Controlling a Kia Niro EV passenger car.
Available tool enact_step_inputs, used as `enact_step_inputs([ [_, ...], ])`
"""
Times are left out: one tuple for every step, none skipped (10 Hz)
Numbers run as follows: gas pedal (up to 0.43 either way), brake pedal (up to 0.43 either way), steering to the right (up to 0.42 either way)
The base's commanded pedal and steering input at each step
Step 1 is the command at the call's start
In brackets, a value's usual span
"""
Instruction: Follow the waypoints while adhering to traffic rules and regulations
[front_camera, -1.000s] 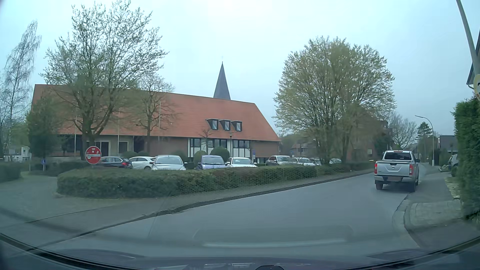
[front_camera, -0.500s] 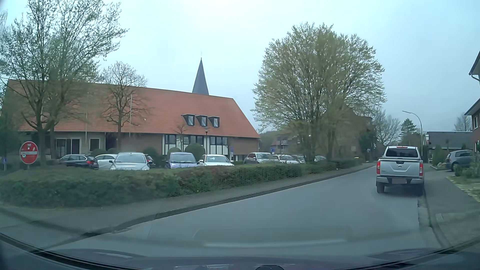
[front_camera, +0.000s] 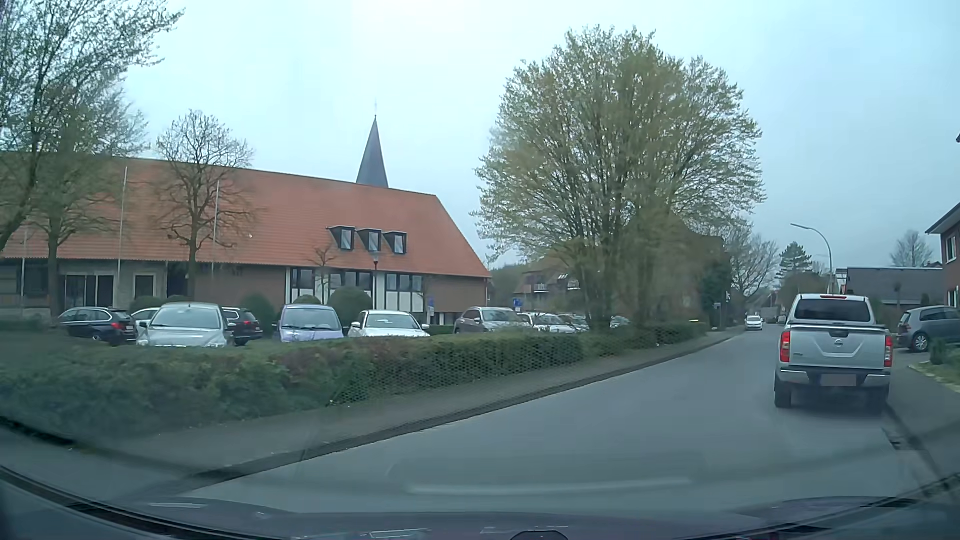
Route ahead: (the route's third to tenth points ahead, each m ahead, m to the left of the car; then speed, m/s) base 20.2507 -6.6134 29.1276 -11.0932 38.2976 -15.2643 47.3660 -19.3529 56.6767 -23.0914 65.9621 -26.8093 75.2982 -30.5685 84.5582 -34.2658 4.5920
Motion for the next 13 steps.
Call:
enact_step_inputs([
  [0.169,0.000,0.108],
  [0.169,0.000,0.117],
  [0.169,0.000,0.122],
  [0.169,0.000,0.125],
  [0.169,0.000,0.125],
  [0.169,0.000,0.126],
  [0.169,0.000,0.133],
  [0.169,0.000,0.144],
  [0.169,0.000,0.162],
  [0.169,0.000,0.178],
  [0.169,0.000,0.189],
  [0.189,0.000,0.208],
  [0.197,0.000,0.218],
])
